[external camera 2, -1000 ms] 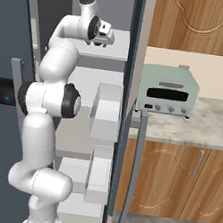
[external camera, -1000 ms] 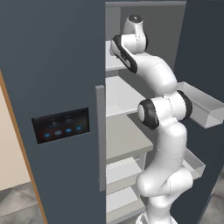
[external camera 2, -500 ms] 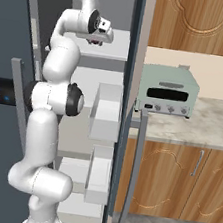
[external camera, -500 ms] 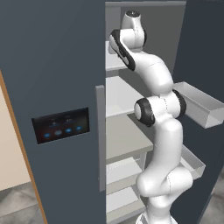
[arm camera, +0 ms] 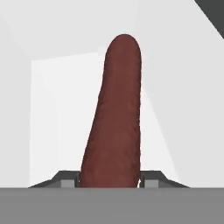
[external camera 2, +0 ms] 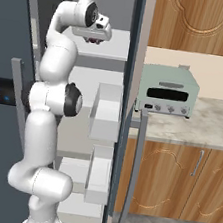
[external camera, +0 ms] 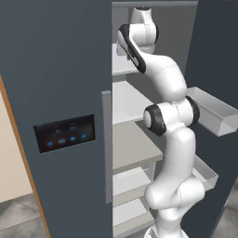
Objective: Retrieve the sausage and cheese from the fridge and place them on the cutting board on the counter.
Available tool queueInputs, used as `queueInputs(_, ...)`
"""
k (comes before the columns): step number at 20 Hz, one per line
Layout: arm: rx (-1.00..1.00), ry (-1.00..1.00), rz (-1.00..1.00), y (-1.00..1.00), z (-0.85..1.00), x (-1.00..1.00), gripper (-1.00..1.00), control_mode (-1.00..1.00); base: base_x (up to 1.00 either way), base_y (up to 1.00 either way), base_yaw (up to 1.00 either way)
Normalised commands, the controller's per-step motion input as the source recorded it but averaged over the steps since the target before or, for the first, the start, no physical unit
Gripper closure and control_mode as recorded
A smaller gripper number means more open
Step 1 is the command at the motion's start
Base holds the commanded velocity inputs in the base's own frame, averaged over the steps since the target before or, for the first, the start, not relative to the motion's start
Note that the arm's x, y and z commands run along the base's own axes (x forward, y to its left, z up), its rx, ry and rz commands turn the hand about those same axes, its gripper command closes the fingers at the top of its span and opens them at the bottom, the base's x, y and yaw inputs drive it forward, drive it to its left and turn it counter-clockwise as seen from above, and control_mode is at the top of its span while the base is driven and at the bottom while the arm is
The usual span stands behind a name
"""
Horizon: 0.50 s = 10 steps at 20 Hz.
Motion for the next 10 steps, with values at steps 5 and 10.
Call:
queueInputs(5, -0.02, -0.18, -0.02, -0.19, -0.93, -0.84, 1.0, -1.0, 0.0, 0.0, 0.0)
queueInputs(10, -0.01, -0.33, -0.05, -0.23, -0.69, -1.0, 1.0, -1.0, 0.0, 0.0, 0.0)
